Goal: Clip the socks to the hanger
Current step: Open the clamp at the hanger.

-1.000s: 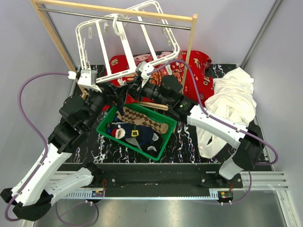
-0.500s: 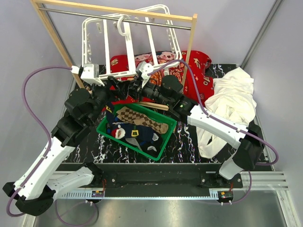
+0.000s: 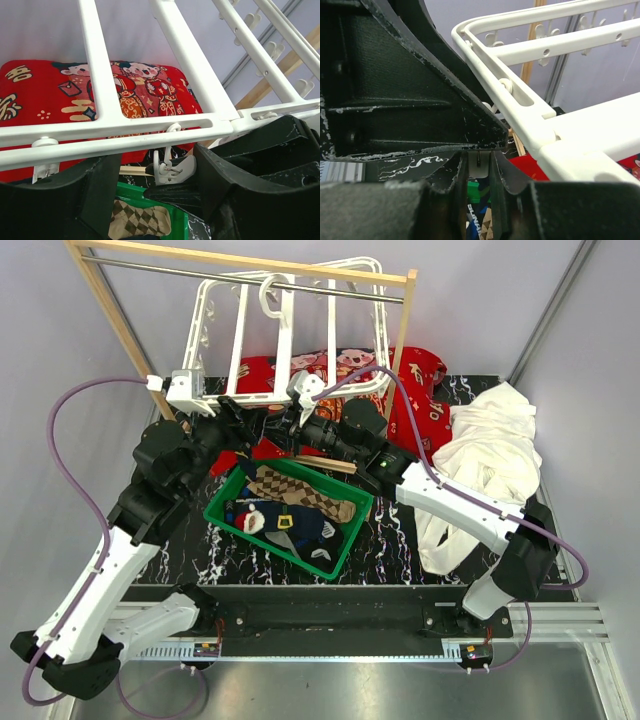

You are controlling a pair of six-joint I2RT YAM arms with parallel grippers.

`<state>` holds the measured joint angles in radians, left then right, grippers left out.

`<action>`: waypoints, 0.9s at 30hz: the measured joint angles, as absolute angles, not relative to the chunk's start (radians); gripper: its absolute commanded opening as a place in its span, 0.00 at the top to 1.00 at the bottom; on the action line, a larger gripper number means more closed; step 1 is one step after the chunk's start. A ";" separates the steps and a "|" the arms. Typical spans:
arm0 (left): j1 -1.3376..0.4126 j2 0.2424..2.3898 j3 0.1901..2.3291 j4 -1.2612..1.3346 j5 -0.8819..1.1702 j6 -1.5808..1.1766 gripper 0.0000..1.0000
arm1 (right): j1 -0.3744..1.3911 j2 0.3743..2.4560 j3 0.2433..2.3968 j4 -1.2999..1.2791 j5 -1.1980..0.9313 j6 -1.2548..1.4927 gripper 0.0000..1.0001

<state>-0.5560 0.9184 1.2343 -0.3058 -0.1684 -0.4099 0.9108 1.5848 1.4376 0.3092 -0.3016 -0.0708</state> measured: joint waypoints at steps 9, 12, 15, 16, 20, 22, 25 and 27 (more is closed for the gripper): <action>-0.548 0.927 1.234 -0.296 -0.112 -0.385 0.52 | 0.911 1.585 1.453 0.291 -0.317 -0.073 0.91; -0.549 0.927 1.234 -0.290 -0.097 -0.371 0.64 | 0.911 1.585 1.455 0.284 -0.316 -0.074 0.89; -0.553 0.927 1.234 -0.288 -0.084 -0.355 0.73 | 0.911 1.585 1.457 0.275 -0.316 -0.077 0.87; -0.553 0.927 1.234 -0.286 -0.082 -0.347 0.80 | 0.911 1.585 1.460 0.269 -0.316 -0.078 0.84; -0.553 0.927 1.234 -0.283 -0.082 -0.318 0.88 | 0.911 1.586 1.464 0.257 -0.309 -0.080 0.68; -0.553 0.927 1.234 -0.283 -0.083 -0.307 0.89 | 0.911 1.585 1.464 0.251 -0.308 -0.078 0.62; -0.550 0.928 1.234 -0.277 -0.102 -0.278 0.90 | 0.912 1.573 1.451 0.231 -0.305 -0.072 0.50; -0.546 0.929 1.234 -0.276 -0.112 -0.263 0.90 | 0.916 1.546 1.422 0.205 -0.295 -0.068 0.45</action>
<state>-0.5461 0.9287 1.2335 -0.2756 -0.1120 -0.2630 0.9157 1.5463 1.4220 0.2047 -0.2955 -0.0681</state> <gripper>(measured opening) 0.155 0.480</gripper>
